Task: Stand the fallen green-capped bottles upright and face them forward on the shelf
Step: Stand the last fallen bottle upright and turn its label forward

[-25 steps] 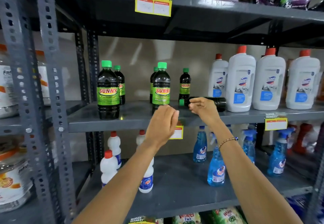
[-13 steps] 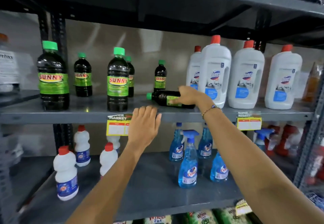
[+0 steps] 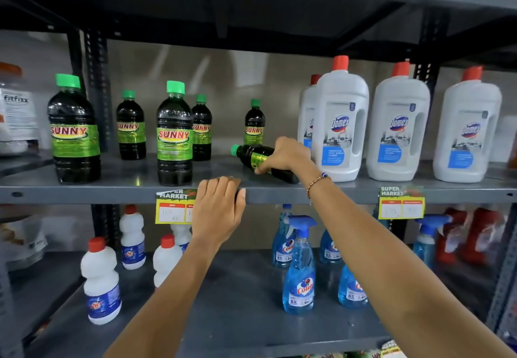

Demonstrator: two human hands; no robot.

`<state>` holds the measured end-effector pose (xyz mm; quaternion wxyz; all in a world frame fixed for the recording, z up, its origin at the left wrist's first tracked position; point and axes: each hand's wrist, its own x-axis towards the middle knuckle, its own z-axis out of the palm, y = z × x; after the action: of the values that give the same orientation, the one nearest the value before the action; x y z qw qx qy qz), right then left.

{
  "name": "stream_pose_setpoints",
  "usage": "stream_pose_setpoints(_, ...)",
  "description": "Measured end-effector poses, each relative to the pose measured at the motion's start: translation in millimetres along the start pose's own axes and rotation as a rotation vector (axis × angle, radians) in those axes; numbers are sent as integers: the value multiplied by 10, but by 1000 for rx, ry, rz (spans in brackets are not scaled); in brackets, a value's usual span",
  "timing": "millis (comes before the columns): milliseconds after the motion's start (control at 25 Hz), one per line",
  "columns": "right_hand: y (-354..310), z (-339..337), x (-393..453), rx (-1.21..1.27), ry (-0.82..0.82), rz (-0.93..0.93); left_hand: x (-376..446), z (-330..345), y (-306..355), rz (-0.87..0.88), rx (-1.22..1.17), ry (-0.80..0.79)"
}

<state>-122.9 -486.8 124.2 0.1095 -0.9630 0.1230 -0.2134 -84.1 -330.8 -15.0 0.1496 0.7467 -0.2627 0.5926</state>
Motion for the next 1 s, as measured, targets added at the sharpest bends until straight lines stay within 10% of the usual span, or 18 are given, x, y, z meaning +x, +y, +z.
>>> stream_pose_setpoints(400, -187, 393, -90, 876, 121, -63, 13, -38, -16, 3, -42, -18)
stream_pose_setpoints(1000, -9, 470, -37, 935, 42, 38, 11, -58, -12, 16, -36, -13)
